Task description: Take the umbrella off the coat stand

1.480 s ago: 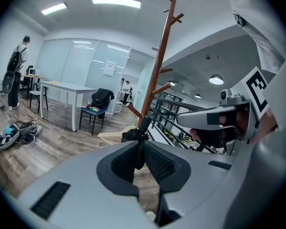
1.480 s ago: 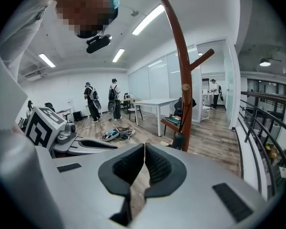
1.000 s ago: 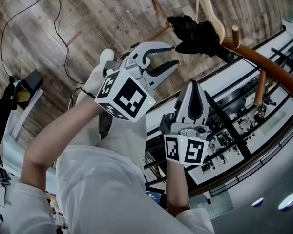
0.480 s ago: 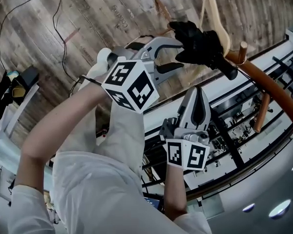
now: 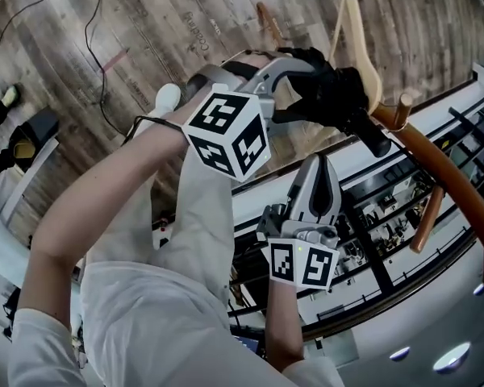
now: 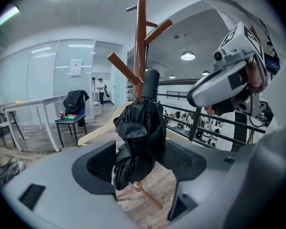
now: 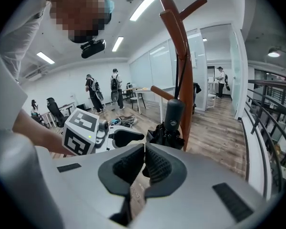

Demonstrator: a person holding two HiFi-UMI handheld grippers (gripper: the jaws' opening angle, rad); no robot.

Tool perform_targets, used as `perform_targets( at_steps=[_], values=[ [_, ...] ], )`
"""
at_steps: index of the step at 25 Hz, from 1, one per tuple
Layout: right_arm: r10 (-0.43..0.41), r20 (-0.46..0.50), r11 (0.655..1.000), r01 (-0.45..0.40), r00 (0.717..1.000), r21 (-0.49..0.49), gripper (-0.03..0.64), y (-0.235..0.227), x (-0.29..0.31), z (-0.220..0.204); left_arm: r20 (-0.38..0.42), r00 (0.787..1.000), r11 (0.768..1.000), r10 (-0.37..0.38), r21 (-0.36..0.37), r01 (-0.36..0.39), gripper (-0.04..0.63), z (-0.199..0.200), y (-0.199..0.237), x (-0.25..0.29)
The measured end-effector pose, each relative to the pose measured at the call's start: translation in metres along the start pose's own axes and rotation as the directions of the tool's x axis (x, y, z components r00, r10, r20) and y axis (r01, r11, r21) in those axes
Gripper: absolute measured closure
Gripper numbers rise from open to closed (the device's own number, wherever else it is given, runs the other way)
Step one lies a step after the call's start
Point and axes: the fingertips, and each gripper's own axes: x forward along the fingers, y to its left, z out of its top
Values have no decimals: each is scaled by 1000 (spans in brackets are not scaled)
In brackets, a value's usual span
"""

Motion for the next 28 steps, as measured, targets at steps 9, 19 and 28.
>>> perform_targets(
  at_steps=[9,19,28],
  values=[
    [-9,-21,1000,9,1000,17,582,-14,7,-15,-33,997,992,-74,101,77,267,-10,7,37],
    [-23,-23,999,24,999,33,583,-24,7,-25,-25,992,985,-121,119,123,258,-8,-1,70],
    [-35,-18,998,36,999,54,583,-25,2,-29,-112,987,981,-113,145,129,327,-21,-13,79]
  ],
)
